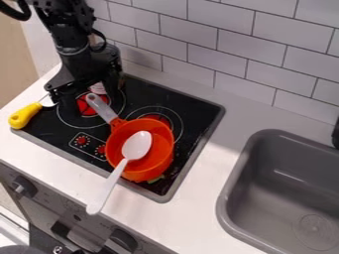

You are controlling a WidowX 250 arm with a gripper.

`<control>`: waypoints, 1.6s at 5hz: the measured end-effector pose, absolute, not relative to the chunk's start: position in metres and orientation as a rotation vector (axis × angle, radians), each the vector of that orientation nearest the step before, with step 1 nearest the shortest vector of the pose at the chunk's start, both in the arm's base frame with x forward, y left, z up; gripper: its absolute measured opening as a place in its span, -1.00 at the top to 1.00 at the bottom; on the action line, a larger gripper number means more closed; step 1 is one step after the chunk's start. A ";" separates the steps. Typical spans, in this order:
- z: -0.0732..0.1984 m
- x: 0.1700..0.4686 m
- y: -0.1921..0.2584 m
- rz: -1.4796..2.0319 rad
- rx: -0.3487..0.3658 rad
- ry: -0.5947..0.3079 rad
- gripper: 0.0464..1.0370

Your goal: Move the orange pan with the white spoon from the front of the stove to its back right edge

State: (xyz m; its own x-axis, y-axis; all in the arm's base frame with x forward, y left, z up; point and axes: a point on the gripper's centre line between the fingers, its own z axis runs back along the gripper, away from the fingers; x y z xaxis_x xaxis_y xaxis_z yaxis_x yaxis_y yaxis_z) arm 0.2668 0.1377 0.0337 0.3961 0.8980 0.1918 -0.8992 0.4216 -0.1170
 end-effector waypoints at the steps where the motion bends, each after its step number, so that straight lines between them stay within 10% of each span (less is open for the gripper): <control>1: 0.028 0.269 0.138 1.166 -0.002 -0.239 -0.91; 2: 0.019 0.268 0.137 1.197 0.009 -0.222 -0.82; 4: 0.016 0.268 0.138 1.224 0.009 -0.233 0.22; 8: 0.013 0.267 0.135 1.314 0.027 -0.162 0.37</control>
